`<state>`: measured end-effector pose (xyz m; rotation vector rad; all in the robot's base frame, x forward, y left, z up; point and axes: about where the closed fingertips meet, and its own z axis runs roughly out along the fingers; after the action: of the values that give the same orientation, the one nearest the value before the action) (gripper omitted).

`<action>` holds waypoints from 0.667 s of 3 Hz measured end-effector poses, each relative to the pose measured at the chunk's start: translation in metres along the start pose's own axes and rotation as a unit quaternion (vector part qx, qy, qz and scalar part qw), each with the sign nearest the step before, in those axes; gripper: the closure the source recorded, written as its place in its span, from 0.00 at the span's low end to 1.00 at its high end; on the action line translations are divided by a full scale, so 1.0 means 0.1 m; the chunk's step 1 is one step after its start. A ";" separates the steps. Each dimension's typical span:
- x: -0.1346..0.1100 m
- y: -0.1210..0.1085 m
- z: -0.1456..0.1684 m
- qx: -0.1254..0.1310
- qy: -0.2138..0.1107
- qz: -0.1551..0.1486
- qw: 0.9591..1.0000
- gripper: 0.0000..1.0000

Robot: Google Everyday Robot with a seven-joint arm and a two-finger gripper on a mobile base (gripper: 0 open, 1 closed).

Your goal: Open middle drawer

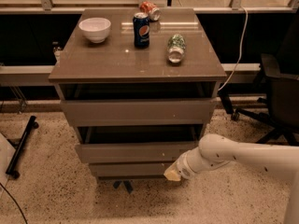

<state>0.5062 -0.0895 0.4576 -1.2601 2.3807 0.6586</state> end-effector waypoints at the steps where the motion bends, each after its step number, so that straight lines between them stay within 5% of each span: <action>1: -0.10 -0.02 -0.03 0.002 -0.002 -0.013 1.000 0.39; 2: -0.46 -0.22 0.00 0.028 -0.014 -0.053 0.998 0.08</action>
Offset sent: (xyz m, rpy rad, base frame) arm 0.0680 0.0310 0.0335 -0.0375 -0.1818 0.0797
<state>0.5495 -0.0694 0.4766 -1.3343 2.2762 0.5705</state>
